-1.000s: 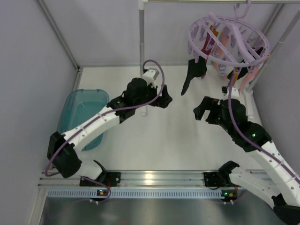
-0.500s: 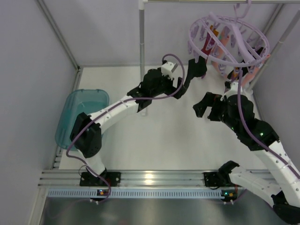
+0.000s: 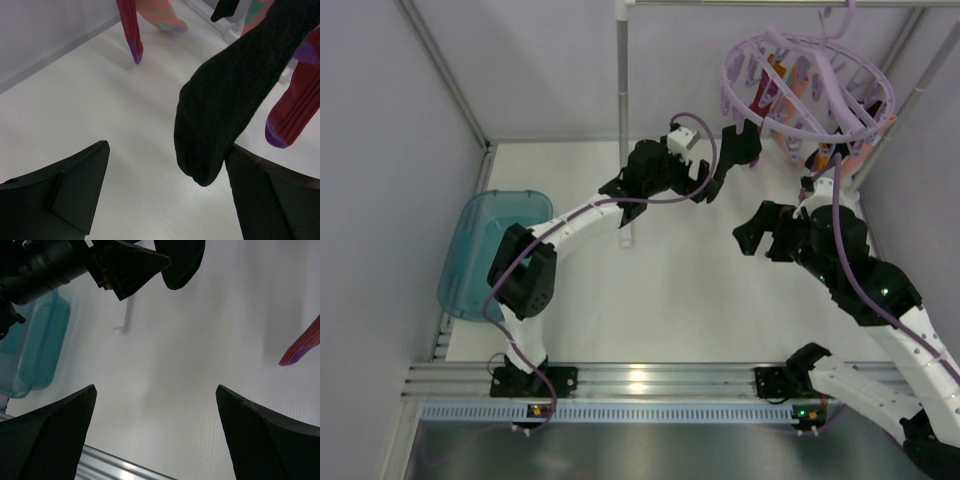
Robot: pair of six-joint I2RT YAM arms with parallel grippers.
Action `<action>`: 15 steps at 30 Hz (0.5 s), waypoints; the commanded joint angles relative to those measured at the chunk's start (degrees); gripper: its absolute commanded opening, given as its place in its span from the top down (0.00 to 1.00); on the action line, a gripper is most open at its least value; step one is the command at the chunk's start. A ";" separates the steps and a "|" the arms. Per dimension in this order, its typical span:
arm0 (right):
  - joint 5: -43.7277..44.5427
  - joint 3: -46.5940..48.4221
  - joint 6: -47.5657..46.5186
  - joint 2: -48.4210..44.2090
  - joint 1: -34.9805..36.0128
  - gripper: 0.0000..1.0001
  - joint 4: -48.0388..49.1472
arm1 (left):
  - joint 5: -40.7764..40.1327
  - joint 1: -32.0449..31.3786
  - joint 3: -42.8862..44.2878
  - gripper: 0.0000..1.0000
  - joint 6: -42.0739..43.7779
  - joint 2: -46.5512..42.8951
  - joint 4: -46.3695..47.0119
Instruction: Remove the socks clipped to the hanger
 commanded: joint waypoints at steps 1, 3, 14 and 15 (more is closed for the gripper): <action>-0.68 1.48 -0.47 -0.06 0.08 0.01 -0.01 | 4.43 0.20 5.14 0.01 1.30 2.02 6.13; -0.25 1.82 -0.64 -0.06 0.08 0.00 -0.09 | 6.10 0.55 7.24 0.01 0.51 3.87 6.13; 3.09 3.85 0.94 1.96 0.17 0.01 1.13 | 16.56 0.55 8.94 0.73 -5.91 8.20 10.15; 3.62 3.94 1.29 2.39 0.08 0.00 1.40 | 15.87 0.47 5.62 0.74 -6.52 7.31 11.30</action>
